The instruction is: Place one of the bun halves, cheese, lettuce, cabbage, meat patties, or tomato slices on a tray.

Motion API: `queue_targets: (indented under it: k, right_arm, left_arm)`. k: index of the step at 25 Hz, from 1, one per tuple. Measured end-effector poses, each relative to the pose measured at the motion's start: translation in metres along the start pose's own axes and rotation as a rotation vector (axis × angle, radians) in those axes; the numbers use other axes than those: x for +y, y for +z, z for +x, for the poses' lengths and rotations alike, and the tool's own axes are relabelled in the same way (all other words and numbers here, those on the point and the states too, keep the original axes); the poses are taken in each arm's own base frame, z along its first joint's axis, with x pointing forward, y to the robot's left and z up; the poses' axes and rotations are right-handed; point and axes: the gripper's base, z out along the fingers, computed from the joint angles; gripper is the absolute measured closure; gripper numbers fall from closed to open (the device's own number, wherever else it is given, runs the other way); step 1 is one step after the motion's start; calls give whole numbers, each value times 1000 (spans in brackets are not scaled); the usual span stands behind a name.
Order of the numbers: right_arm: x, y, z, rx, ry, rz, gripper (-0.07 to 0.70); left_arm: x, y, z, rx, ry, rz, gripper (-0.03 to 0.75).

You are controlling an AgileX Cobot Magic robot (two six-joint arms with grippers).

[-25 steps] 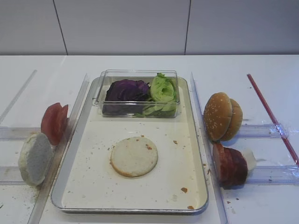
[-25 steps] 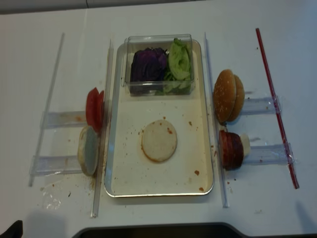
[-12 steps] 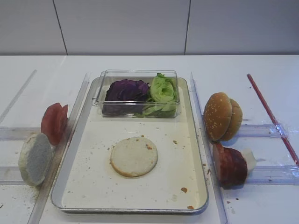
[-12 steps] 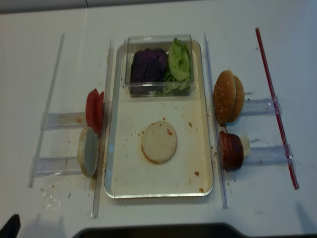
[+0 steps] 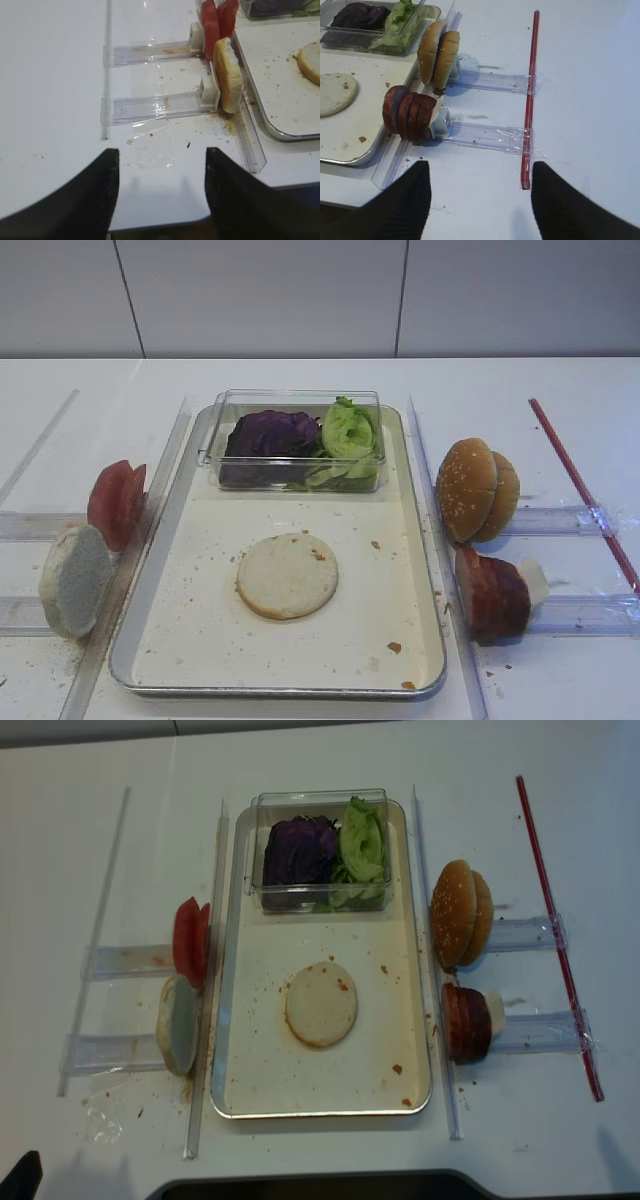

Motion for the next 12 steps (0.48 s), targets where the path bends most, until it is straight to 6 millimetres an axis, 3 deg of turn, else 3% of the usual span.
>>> queue_targets:
  k: [12]
  right_arm:
    - [0, 0, 0, 0, 0, 0, 184]
  left_arm:
    - [0, 0, 0, 0, -2, 0, 361]
